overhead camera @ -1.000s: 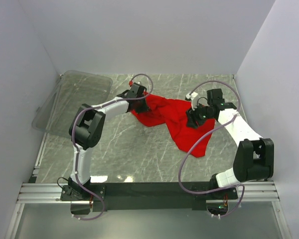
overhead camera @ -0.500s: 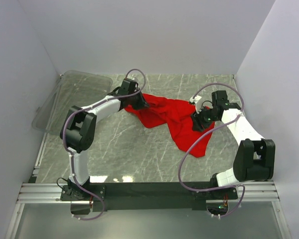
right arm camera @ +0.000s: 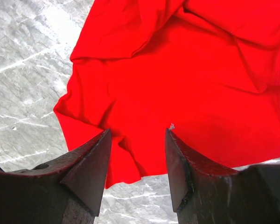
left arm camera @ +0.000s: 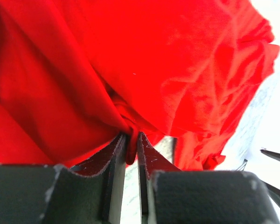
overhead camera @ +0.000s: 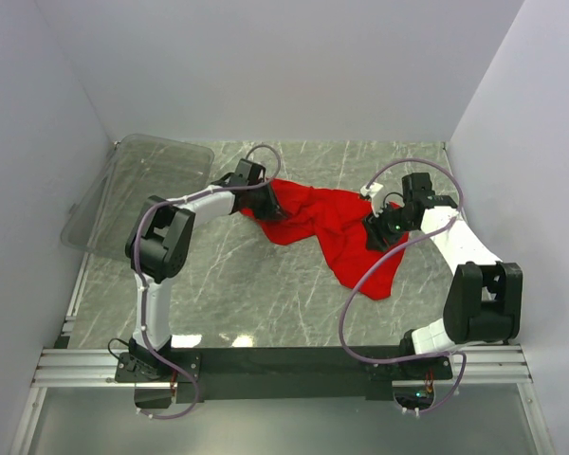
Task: Fold and stack the t-shirts
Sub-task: Flatten the tshirt out
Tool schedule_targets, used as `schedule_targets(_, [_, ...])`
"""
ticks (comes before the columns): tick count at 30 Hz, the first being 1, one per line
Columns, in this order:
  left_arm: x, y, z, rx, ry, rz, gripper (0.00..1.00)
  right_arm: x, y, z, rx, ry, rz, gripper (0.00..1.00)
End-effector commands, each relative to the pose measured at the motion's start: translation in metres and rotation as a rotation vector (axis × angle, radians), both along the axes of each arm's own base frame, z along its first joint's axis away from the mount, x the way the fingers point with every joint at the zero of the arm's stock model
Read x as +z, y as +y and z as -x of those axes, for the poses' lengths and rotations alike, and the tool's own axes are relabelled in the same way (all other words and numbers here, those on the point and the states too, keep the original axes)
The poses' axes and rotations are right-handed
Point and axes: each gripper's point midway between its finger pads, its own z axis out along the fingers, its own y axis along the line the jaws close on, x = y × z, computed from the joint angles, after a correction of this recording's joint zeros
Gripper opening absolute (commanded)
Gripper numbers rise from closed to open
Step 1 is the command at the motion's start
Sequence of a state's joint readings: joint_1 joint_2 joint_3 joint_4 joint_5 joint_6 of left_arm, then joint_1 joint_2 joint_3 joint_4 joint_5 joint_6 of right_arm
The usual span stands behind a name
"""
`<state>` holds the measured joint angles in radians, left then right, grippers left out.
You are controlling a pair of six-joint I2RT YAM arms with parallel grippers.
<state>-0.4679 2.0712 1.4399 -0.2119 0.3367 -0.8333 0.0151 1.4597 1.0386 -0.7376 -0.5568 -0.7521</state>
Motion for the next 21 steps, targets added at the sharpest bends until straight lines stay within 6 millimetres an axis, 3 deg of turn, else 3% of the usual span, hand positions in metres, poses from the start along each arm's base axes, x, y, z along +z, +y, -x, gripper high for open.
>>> schedule_targets(1, [0.002,-0.004,-0.001,-0.024,0.000,0.009,0.20,0.000,-0.001,0.001,-0.002,0.003,0.002,0.57])
schedule_targets(11, [0.001,-0.003,-0.004,-0.018,0.001,-0.003,0.32,-0.002,0.000,0.003,-0.003,0.011,-0.001,0.57])
schedule_targets(16, [-0.001,-0.003,-0.002,-0.020,0.009,0.000,0.32,-0.002,-0.001,0.002,-0.003,0.012,0.000,0.57])
schedule_targets(21, [0.009,-0.006,-0.002,-0.030,-0.005,0.017,0.34,-0.001,-0.001,0.002,-0.003,0.010,0.003,0.57])
